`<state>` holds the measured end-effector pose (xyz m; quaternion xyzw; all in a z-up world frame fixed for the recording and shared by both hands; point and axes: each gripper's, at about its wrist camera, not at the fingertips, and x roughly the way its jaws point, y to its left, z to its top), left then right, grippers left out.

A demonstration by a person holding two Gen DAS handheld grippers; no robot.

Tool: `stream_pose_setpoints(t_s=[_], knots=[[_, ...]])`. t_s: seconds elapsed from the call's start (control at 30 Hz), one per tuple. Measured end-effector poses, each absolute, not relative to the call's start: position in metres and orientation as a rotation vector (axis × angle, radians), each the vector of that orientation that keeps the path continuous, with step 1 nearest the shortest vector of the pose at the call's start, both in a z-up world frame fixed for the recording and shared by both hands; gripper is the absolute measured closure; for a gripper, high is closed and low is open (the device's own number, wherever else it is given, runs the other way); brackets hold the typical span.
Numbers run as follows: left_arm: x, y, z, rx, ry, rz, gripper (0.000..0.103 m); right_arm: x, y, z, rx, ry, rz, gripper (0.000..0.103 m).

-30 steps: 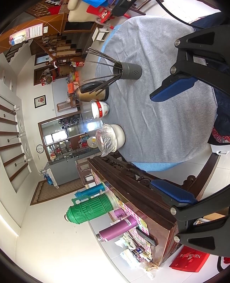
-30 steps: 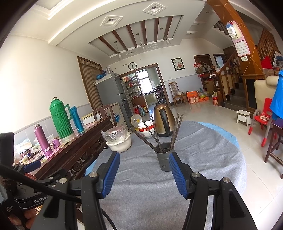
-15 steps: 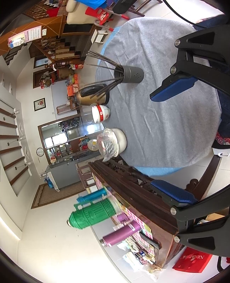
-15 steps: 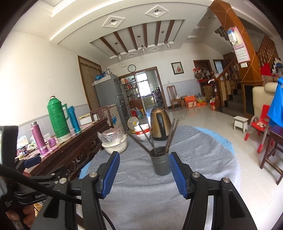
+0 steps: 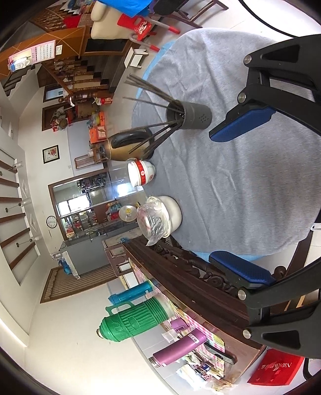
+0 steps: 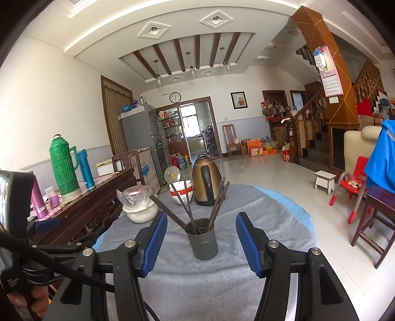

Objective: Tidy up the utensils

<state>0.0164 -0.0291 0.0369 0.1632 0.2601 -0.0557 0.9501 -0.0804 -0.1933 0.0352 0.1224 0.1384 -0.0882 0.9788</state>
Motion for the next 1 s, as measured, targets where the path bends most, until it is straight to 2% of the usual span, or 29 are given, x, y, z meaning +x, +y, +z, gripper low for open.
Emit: stream_pose_setpoints(t_s=[0.37, 1.0], knots=[[0.056, -0.013, 0.042, 0.267, 0.557, -0.088, 0.013, -0.030, -0.186, 0.048, 0.220, 0.313, -0.142, 0.041], [0.129, 0.015, 0.016, 0.168, 0.636, -0.113, 0.012, 0.036, -0.163, 0.021, 0.197, 0.409, -0.159, 0.041]])
